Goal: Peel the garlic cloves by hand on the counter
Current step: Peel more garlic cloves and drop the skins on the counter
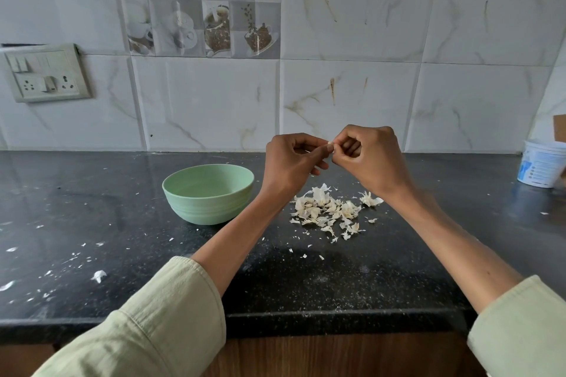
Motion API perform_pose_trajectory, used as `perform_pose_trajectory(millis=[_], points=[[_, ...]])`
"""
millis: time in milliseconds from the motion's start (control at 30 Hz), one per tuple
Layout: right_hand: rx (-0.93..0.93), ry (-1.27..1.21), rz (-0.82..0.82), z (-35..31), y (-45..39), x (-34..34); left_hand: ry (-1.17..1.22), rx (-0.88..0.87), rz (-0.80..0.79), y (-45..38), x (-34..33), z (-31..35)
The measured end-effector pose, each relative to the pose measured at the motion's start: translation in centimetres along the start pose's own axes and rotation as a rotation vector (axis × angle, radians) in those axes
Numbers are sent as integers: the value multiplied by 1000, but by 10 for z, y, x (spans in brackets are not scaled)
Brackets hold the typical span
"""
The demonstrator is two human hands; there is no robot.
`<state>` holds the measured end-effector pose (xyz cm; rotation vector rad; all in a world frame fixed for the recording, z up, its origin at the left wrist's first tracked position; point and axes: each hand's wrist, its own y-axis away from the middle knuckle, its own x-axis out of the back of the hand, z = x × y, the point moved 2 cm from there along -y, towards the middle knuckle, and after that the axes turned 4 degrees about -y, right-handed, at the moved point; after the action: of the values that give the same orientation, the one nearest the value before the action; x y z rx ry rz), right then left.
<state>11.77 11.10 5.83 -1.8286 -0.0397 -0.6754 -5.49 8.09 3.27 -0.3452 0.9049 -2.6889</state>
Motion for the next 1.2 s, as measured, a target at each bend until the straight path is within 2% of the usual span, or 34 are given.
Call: perform_pose_trajectory(millis=[300, 600, 967, 1200], points=[[-58, -35, 15, 1, 0, 1, 42, 29, -11, 1, 0, 1], [-81, -87, -38, -4, 0, 2, 91, 56, -19, 1, 2, 0], [-76, -32, -6, 2, 0, 2, 101, 75, -32, 1, -1, 1], [-97, -94, 9, 0, 0, 2, 84, 59, -3, 0, 0, 2]])
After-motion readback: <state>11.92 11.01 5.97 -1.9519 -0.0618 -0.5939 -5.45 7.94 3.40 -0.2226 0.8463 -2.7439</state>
